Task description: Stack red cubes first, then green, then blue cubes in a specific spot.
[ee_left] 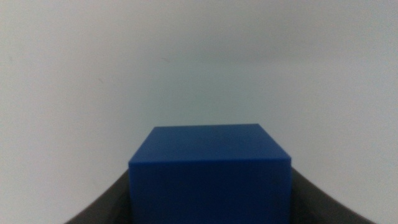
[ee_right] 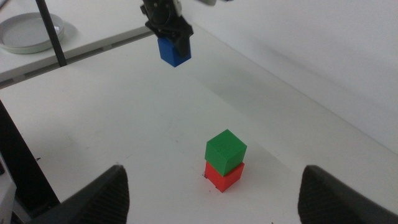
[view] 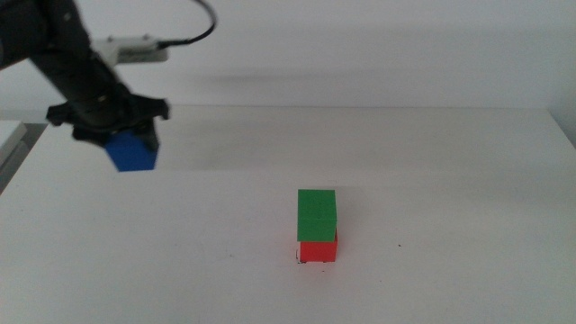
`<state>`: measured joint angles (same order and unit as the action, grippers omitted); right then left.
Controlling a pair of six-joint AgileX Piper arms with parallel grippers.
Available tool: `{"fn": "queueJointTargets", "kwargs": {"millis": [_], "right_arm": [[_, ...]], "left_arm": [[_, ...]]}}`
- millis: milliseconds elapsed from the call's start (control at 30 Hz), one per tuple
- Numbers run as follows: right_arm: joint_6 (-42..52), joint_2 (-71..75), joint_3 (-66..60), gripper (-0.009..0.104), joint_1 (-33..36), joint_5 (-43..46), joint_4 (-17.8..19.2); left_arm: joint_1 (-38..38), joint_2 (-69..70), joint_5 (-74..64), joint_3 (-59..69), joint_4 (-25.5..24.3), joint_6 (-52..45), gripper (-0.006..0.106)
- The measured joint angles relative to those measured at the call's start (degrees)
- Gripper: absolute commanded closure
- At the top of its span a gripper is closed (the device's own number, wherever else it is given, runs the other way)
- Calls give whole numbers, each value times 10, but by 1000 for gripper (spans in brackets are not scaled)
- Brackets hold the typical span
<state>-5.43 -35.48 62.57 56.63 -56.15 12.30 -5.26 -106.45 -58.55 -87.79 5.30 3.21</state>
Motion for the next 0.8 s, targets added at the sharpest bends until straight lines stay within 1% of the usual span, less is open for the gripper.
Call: {"fn": "queueJointTargets", "kwargs": {"millis": [100, 167, 233, 300, 367, 467, 667, 800], "right_arm": [[0, 0, 0, 13, 0, 0, 0], [0, 0, 0, 13, 0, 0, 0], [0, 0, 0, 13, 0, 0, 0], [0, 0, 0, 13, 0, 0, 0], [0, 0, 0, 13, 0, 0, 0], [0, 0, 0, 13, 0, 0, 0], [0, 0, 0, 13, 0, 0, 0], [0, 0, 0, 13, 0, 0, 0]], "left_arm": [[-100, 63, -27, 11, -71, 133, 102], [-188, 89, -49, 4, -133, 244, 102], [-263, 96, -79, -7, -181, 332, 102], [-326, 96, -98, -17, -207, 415, 102], [-367, 86, -104, -29, -216, 461, 102], [-398, 63, -108, -60, -216, 481, 102], [-417, -2, -111, -129, -213, 483, 102], [-418, -35, -113, -150, -194, 482, 102]]}}
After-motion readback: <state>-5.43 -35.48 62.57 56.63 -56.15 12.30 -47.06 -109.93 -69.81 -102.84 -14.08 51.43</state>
